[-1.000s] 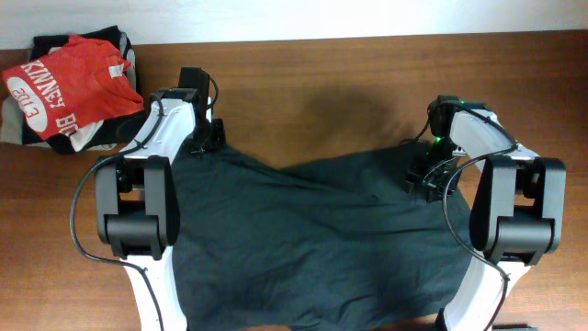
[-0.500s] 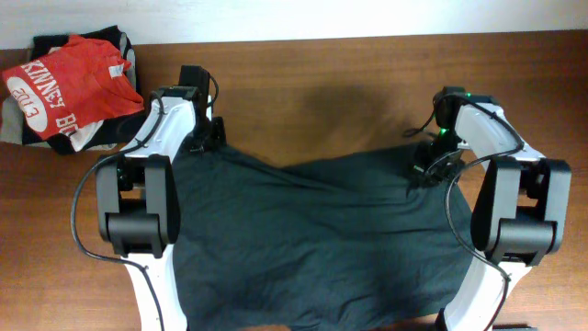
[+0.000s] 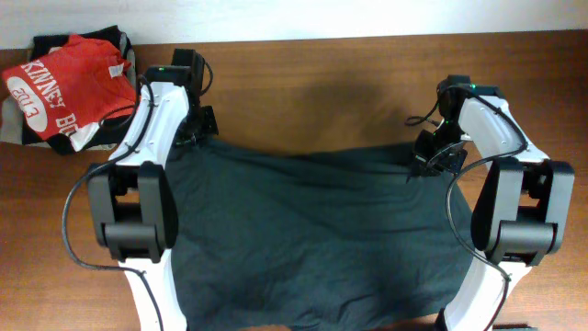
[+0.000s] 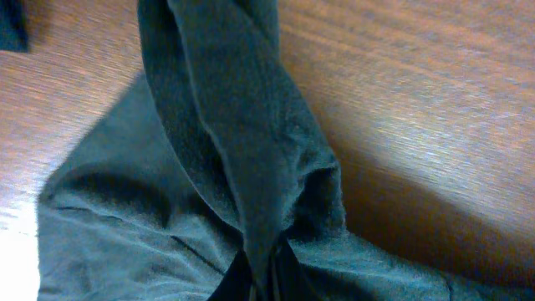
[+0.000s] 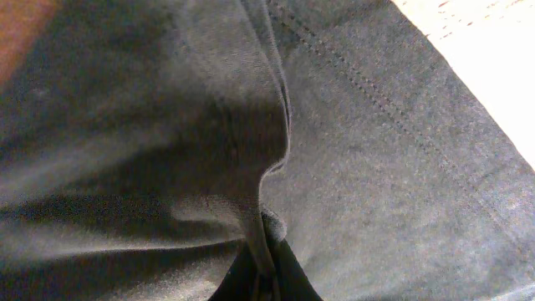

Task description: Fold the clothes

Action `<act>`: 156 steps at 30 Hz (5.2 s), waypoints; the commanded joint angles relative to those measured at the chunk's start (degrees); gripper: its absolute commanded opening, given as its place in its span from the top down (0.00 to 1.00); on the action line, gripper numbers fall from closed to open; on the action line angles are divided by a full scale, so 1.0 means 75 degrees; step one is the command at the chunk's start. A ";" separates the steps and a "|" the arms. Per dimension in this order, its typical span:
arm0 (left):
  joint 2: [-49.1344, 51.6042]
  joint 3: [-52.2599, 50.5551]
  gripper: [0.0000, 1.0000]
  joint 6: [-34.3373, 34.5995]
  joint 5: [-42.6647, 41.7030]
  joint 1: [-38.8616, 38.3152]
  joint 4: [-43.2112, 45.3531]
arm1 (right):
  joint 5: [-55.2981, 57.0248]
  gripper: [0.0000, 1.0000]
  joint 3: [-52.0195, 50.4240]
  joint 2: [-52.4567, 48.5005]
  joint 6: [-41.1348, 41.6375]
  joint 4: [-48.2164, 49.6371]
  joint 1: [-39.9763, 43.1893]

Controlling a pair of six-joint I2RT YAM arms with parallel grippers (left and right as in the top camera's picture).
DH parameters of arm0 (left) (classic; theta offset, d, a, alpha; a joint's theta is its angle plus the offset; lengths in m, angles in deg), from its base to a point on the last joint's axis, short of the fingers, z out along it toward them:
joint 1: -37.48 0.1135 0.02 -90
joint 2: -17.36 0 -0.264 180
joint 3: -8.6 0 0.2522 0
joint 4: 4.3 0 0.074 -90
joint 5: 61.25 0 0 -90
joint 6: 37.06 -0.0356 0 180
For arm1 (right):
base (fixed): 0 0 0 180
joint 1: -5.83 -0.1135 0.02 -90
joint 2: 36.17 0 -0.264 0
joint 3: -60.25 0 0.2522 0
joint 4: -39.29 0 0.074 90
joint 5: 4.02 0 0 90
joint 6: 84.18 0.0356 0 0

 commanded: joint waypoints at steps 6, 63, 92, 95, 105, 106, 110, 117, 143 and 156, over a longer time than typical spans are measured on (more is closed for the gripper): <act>-0.0560 0.0184 0.92 0.0009 0.0227 0.0052 0.0055 | -0.0102 0.96 0.0300 0.0160 -0.0128 -0.0093 0.0070; -0.2468 -0.4383 0.29 0.1521 -0.0026 -0.1017 -0.2489 | 0.0918 0.46 0.2159 0.0169 -0.0734 -0.2288 0.0906; -0.2273 -0.6312 0.99 0.1428 -0.1201 0.1376 0.3841 | 0.0198 0.96 -0.1475 0.0154 -0.0350 0.1990 0.1425; -0.2270 -0.6181 0.99 0.1058 -0.1329 0.1673 0.4887 | -0.0192 0.96 -0.1475 0.0154 -0.0358 0.2404 0.1577; -0.1271 -0.3450 0.99 0.0254 -0.1119 0.1652 0.5144 | -0.0303 0.96 -0.1180 0.0157 -0.0050 0.3392 0.1381; -0.1113 -0.3051 0.99 0.0102 -0.1052 0.1655 0.4791 | -0.0303 0.96 -0.0915 0.0157 -0.0131 0.3179 0.1472; -0.1116 -0.1023 0.67 -0.0370 -0.0807 0.1652 0.2696 | -0.0245 0.96 0.1180 0.0160 -0.0184 0.1201 0.1792; -0.1116 0.1574 0.69 -0.0373 -0.1580 0.1483 -0.1437 | -0.1008 0.60 0.4164 0.0187 -0.1623 -0.2532 0.1609; -0.0061 -0.4261 1.00 0.0271 -0.1469 0.1699 0.2862 | 0.0198 0.96 -0.1215 -0.0487 -0.0842 0.2725 0.0868; -0.0061 0.0370 0.34 -0.0143 -0.0221 0.1751 0.1008 | 0.0309 0.95 0.1437 -0.0347 -0.0866 0.0833 0.1405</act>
